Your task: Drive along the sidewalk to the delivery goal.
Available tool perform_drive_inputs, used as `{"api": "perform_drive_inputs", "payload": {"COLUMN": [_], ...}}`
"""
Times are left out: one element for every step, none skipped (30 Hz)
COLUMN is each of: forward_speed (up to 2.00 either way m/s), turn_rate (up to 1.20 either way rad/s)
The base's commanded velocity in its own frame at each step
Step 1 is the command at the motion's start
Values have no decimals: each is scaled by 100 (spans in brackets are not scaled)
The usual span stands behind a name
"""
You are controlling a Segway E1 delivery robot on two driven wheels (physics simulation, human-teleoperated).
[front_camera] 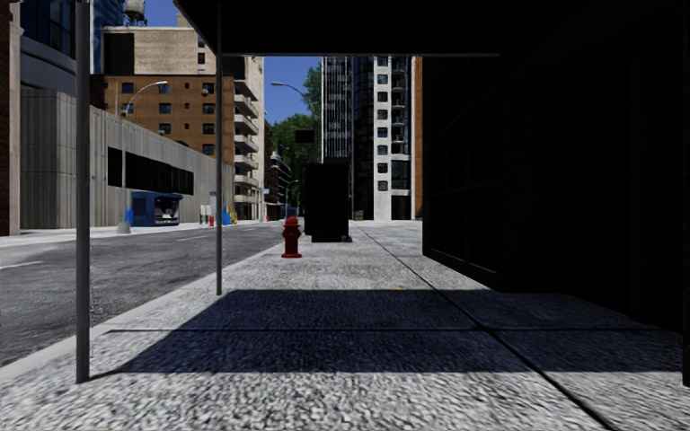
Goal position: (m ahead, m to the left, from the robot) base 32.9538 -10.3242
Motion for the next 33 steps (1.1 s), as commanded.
{"api": "perform_drive_inputs", "payload": {"forward_speed": [200,200,200,200,200,200,200,200,200,200,200,200,200,200,200,200,200,200,200,200,200,200,200,200,200,200,200,200,200,200,200,200,200], "turn_rate": [-21,-5,0,0,0,0,0,0,0,0,0,0,0,0,0,-17,-26,-26,-27,-14,0,0,0,0,0,0,0,0,0,0,0,0,-12]}}
